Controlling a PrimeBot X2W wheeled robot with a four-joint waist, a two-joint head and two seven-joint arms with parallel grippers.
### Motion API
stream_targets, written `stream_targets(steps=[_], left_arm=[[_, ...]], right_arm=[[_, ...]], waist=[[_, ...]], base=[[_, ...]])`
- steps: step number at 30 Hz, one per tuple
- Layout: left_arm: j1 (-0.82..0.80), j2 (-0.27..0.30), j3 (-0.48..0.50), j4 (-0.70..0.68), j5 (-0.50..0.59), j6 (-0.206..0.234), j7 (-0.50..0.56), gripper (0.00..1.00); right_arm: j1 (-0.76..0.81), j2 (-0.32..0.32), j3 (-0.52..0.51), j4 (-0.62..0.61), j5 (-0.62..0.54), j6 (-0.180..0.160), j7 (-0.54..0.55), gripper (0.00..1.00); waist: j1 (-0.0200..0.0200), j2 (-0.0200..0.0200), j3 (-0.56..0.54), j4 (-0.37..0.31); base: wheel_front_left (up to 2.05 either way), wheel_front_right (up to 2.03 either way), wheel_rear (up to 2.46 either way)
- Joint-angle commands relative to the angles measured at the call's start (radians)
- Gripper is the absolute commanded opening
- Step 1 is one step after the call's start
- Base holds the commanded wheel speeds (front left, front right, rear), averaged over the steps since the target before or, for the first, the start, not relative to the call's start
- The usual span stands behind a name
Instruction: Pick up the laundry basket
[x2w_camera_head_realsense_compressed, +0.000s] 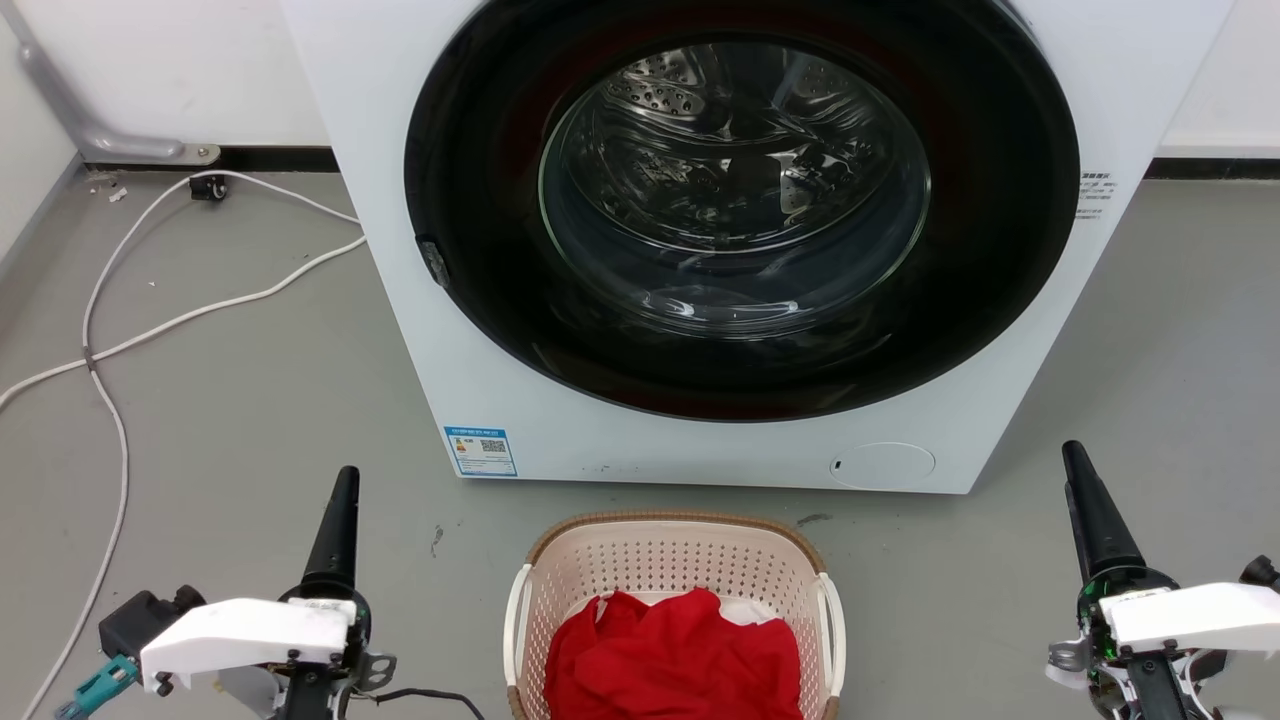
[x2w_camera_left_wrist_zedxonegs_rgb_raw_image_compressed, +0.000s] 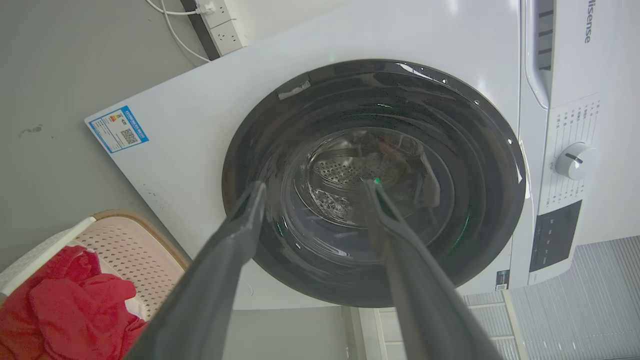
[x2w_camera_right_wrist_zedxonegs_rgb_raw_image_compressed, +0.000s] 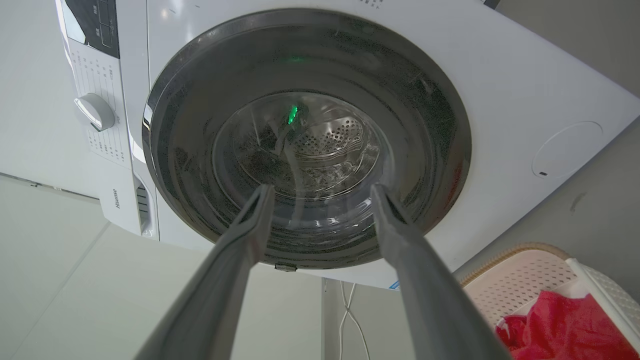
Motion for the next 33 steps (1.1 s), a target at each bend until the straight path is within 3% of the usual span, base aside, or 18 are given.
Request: stream_targets(steps=[1, 16, 33], left_arm=[[-0.004, 0.002, -0.025, -0.046, 0.116, 0.031, -0.023, 1.0], [0.02, 0.002, -0.071, -0.098, 0.364, 0.076, -0.078, 1.0], [0.045, 0.002, -0.092, -0.13, 0.588, 0.1, -0.135, 1.0]], right_arm=[[0.005, -0.002, 0.018, -0.05, -0.139, 0.0, -0.024, 1.0], [0.038, -0.001, 0.045, -0.087, -0.423, 0.0, -0.078, 1.0], [0.069, -0.001, 0.058, -0.118, -0.664, 0.0, -0.134, 1.0]], waist=[[0.0, 0.0, 0.001, 0.0], [0.0, 0.0, 0.002, 0.002], [0.0, 0.0, 0.005, 0.003]], base=[[0.0, 0.0, 0.0], [0.0, 0.0, 0.0], [0.0, 0.0, 0.0]])
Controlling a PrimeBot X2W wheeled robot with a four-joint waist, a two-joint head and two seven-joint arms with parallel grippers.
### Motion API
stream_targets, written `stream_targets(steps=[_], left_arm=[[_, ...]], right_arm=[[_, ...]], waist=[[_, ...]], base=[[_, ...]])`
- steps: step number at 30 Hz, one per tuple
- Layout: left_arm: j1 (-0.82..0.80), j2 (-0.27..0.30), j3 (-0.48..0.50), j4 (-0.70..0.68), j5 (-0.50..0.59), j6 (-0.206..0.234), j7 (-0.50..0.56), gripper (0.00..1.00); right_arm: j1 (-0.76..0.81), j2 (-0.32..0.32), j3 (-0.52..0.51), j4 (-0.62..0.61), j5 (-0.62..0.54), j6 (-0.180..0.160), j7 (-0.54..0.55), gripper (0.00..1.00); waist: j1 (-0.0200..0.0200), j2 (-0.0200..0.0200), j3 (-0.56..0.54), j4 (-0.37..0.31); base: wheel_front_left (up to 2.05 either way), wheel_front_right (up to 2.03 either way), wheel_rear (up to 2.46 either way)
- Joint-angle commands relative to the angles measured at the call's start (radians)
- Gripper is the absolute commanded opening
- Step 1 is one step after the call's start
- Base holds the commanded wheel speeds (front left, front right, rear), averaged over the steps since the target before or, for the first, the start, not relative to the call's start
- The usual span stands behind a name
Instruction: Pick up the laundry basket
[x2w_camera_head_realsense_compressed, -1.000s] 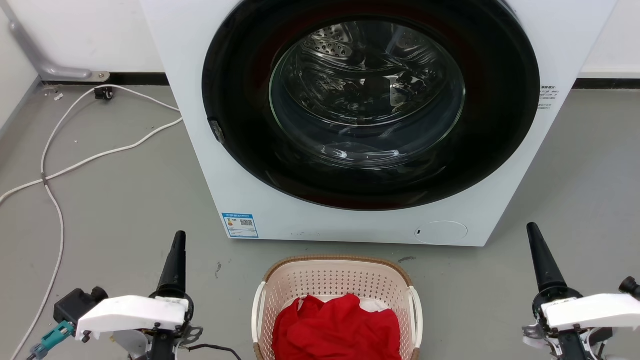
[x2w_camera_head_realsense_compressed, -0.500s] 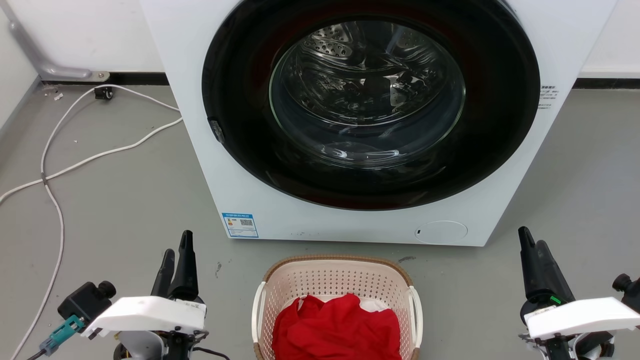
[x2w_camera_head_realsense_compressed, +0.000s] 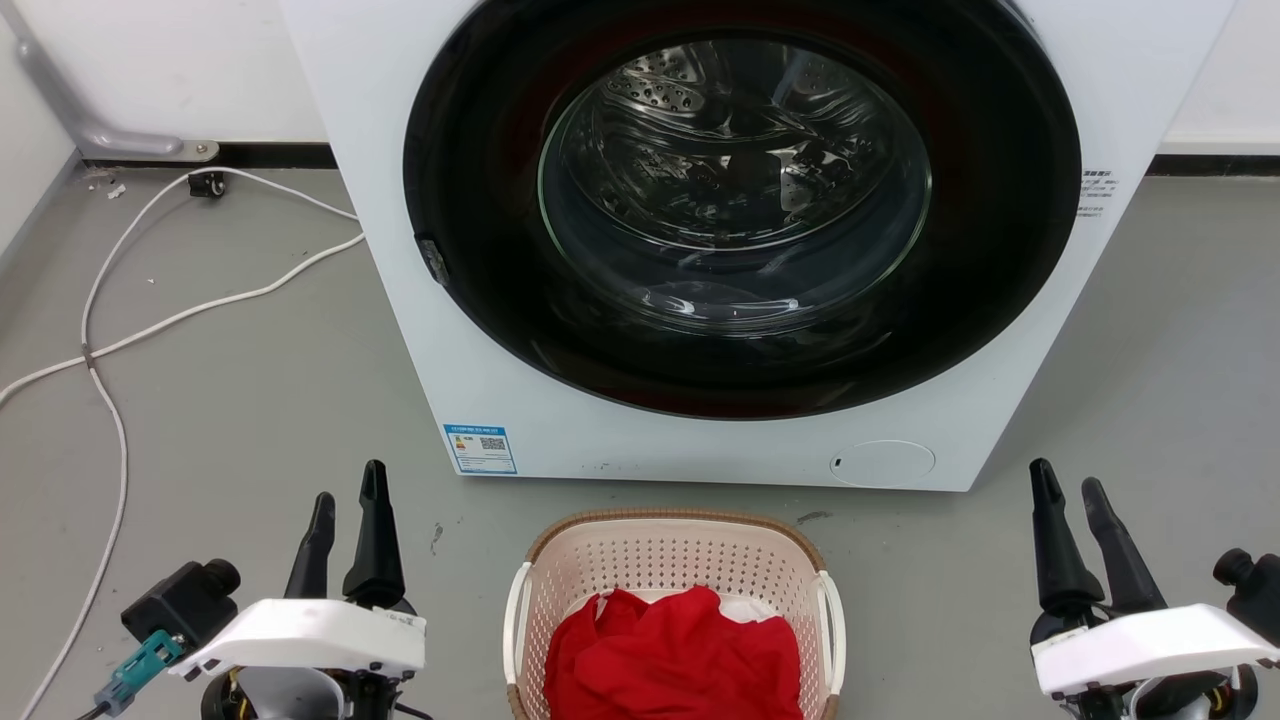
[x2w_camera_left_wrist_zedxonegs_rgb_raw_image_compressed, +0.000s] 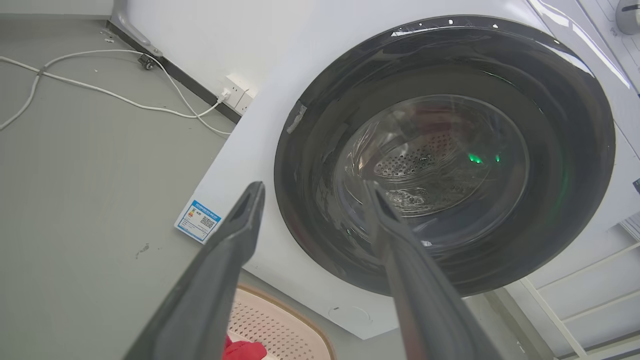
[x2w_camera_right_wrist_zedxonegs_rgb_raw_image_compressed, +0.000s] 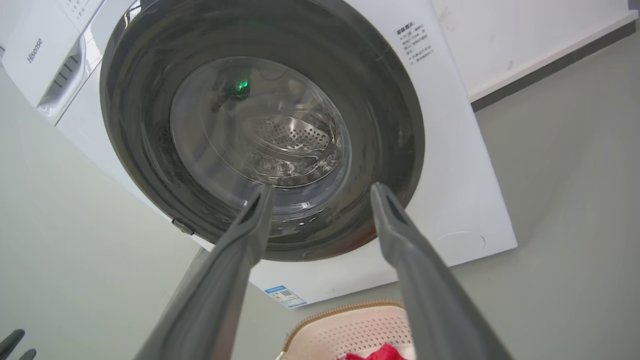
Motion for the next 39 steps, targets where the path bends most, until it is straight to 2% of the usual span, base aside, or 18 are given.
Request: stream_targets(steps=[1, 39], left_arm=[[0.003, 0.002, -0.003, -0.018, 0.035, 0.003, -0.012, 1.0], [0.053, 0.002, -0.036, -0.028, 0.439, 0.036, -0.116, 1.0]], right_arm=[[0.002, -0.001, 0.004, -0.021, -0.038, 0.0, -0.011, 1.0], [0.064, 0.001, 0.028, -0.076, -0.494, 0.0, -0.114, 1.0]], waist=[[0.0, 0.0, 0.0, 0.0], [0.0, 0.0, 0.006, 0.003]], base=[[0.0, 0.0, 0.0], [0.0, 0.0, 0.0]])
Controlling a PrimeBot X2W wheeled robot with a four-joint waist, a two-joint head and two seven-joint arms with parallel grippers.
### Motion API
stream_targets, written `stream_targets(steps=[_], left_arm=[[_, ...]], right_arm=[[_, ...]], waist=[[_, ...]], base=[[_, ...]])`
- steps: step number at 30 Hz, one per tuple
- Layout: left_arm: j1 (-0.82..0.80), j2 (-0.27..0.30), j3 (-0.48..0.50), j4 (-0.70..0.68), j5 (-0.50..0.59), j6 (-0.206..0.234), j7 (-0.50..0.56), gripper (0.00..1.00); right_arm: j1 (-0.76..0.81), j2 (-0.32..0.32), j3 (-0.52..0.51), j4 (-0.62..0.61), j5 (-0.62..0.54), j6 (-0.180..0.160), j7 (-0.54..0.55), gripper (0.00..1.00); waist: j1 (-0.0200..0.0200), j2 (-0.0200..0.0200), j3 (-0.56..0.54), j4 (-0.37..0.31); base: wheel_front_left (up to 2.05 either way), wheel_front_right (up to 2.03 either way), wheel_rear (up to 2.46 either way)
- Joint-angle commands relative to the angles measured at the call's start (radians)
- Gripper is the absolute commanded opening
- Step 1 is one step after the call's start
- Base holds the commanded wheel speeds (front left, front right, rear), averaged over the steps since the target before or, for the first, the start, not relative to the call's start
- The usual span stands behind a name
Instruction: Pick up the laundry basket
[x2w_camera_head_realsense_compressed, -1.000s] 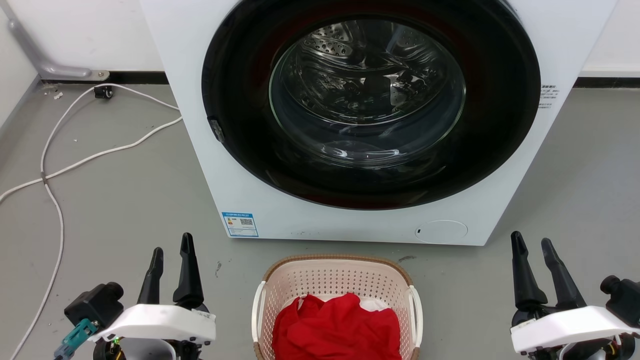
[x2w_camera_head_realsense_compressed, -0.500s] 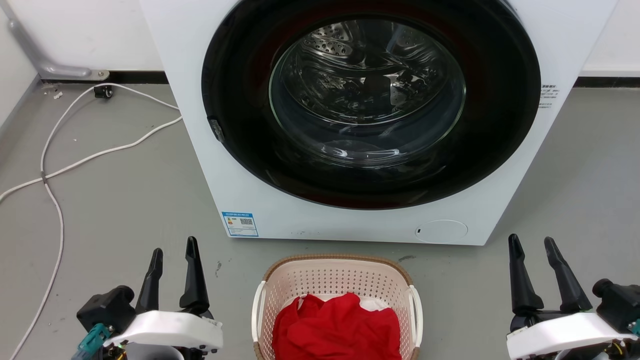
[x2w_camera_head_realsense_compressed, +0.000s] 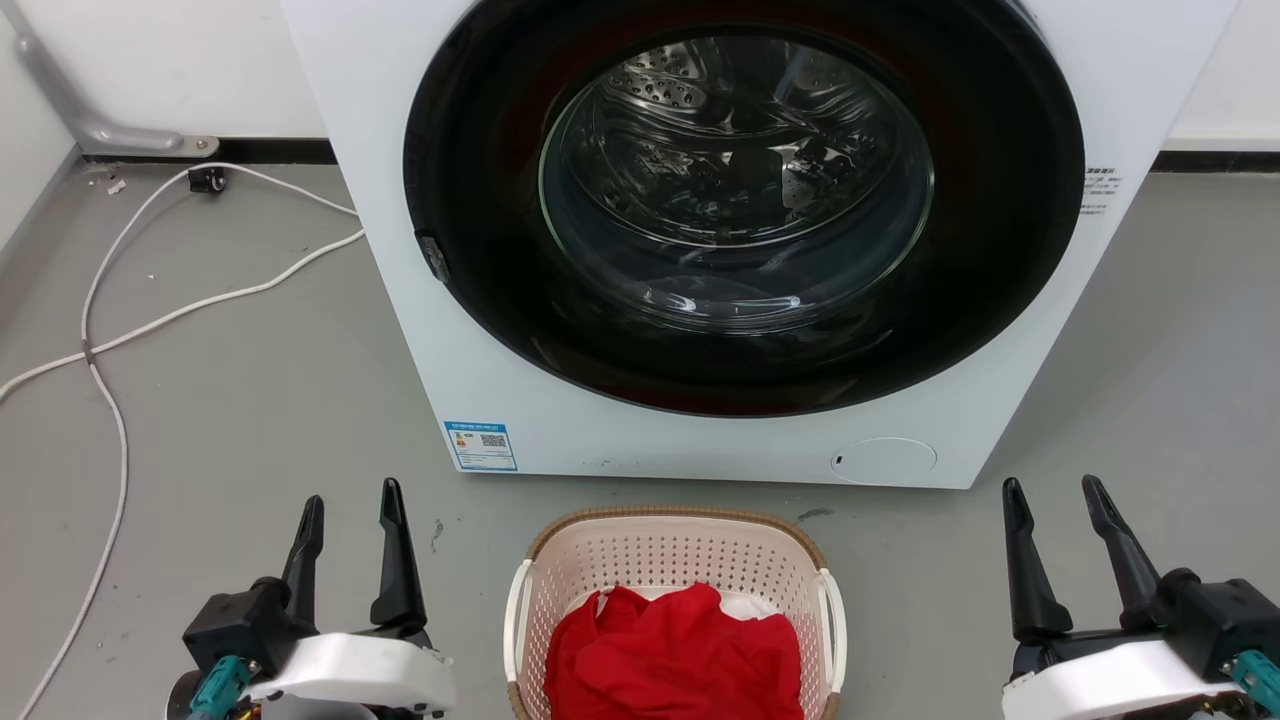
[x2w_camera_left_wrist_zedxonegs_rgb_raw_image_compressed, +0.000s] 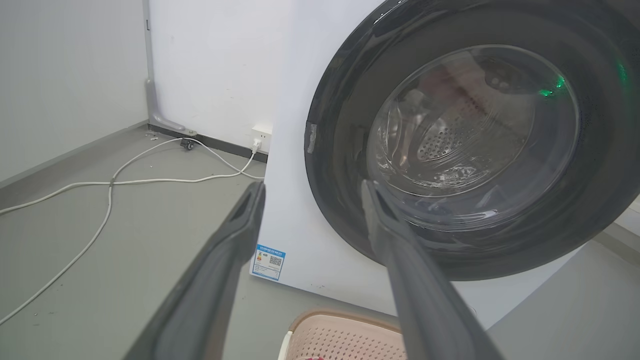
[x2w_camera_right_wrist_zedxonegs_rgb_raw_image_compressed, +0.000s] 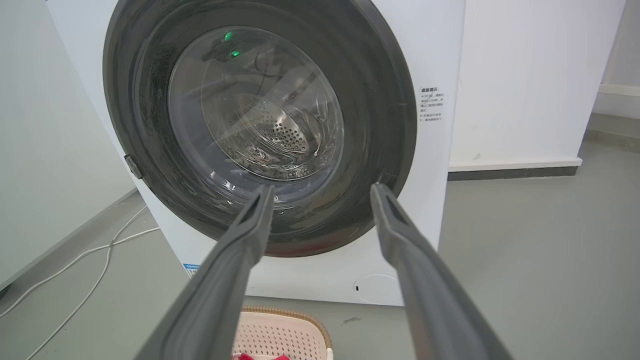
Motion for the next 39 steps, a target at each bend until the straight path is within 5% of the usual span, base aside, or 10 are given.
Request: stream_targets(steps=[1, 39], left_arm=[[0.005, 0.002, -0.003, -0.01, 0.031, 0.006, -0.011, 1.0], [0.036, 0.002, -0.015, 0.002, 0.237, 0.034, -0.063, 1.0]], right_arm=[[0.009, 0.001, 0.003, -0.012, -0.034, 0.0, -0.011, 1.0], [0.043, 0.002, 0.013, -0.019, -0.249, 0.0, -0.062, 1.0]], waist=[[0.0, 0.0, 0.0, 0.0], [0.0, 0.0, -0.001, 0.0]], base=[[0.0, 0.0, 0.0], [0.0, 0.0, 0.0]])
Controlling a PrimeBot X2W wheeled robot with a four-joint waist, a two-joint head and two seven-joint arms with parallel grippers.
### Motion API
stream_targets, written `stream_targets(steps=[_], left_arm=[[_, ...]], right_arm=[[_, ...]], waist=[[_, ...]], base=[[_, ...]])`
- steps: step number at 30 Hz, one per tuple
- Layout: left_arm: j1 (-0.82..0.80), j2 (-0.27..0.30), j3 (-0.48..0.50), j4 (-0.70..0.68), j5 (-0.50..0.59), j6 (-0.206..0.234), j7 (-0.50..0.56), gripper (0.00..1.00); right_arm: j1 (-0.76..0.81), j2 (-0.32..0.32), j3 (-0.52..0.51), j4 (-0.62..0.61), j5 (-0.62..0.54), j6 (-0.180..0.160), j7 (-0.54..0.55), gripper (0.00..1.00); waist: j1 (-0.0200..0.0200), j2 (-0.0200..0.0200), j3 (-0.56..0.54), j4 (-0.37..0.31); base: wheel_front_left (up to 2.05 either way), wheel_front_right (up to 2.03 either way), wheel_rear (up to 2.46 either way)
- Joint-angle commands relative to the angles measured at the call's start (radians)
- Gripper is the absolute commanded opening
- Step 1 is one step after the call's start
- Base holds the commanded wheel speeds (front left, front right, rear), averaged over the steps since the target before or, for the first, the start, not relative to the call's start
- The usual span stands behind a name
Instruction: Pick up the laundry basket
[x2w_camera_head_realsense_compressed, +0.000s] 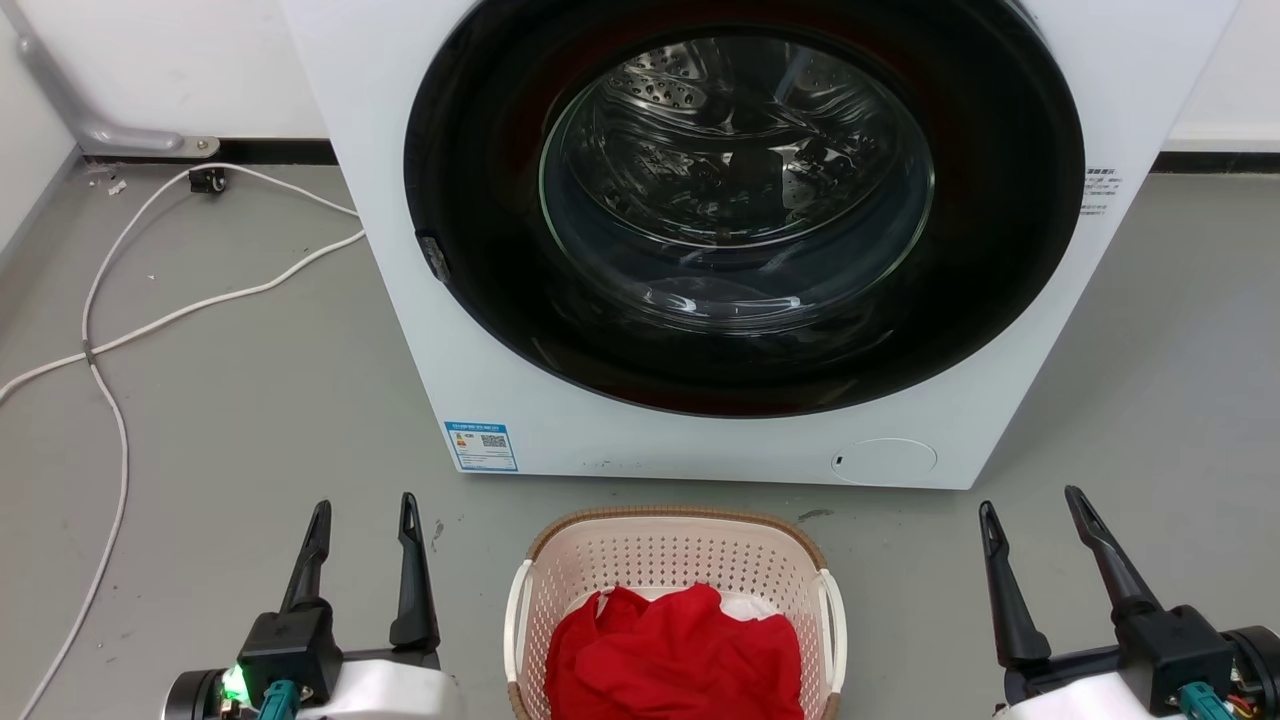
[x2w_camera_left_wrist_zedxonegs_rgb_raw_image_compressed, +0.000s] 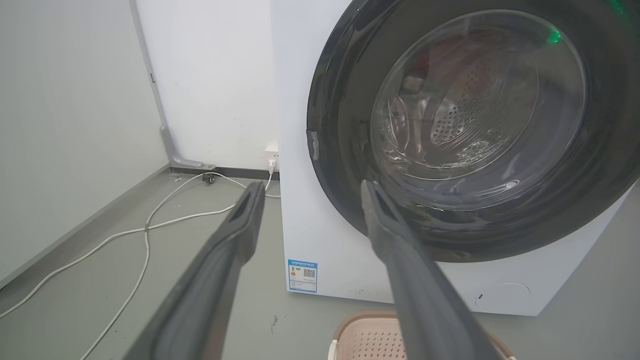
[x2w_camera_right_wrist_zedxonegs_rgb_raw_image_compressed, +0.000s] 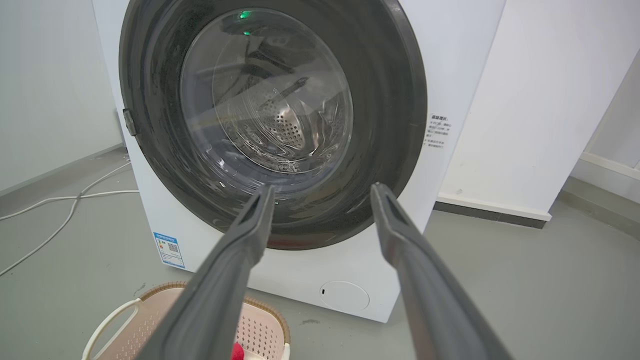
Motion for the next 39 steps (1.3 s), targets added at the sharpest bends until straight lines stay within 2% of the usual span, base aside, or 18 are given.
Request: stream_targets(steps=[1, 14, 22, 28, 32, 39], left_arm=[[0.008, 0.001, 0.002, 0.002, 0.002, 0.005, -0.003, 1.0], [-0.006, 0.001, 0.001, 0.018, 0.008, 0.011, -0.003, 1.0], [-0.092, 0.0, 0.011, 0.123, -0.005, -0.021, -0.003, 1.0], [-0.208, 0.001, 0.036, 0.274, -0.003, -0.059, -0.003, 1.0], [-0.288, 0.005, 0.043, 0.379, 0.013, -0.094, -0.003, 1.0], [-0.45, 0.037, 0.025, 0.619, 0.044, -0.138, -0.003, 1.0]], right_arm=[[0.007, 0.002, -0.002, 0.001, -0.001, 0.0, -0.002, 1.0], [-0.003, 0.002, -0.002, 0.008, 0.006, 0.0, -0.002, 1.0], [-0.078, 0.002, 0.019, 0.067, -0.021, 0.0, -0.002, 1.0], [-0.182, 0.002, 0.057, 0.18, -0.046, 0.0, -0.002, 1.0], [-0.262, 0.002, 0.081, 0.299, -0.071, 0.0, -0.002, 1.0], [-0.448, 0.002, 0.116, 0.631, -0.12, -0.001, -0.002, 1.0]], waist=[[0.0, -0.0001, 0.0, 0.0], [0.0, -0.0001, 0.014, -0.004], [0.0, -0.0001, 0.083, -0.012], [0.0, -0.0001, 0.159, -0.022], [0.0, -0.0001, 0.212, -0.028], [0.0, -0.0001, 0.314, -0.037]], base=[[0.0, 0.0, 0.0], [0.0, 0.0, 0.0], [0.0, 0.0, 0.0], [0.0, 0.0, 0.0], [0.0, 0.0, 0.0], [0.0, 0.0, 0.0]])
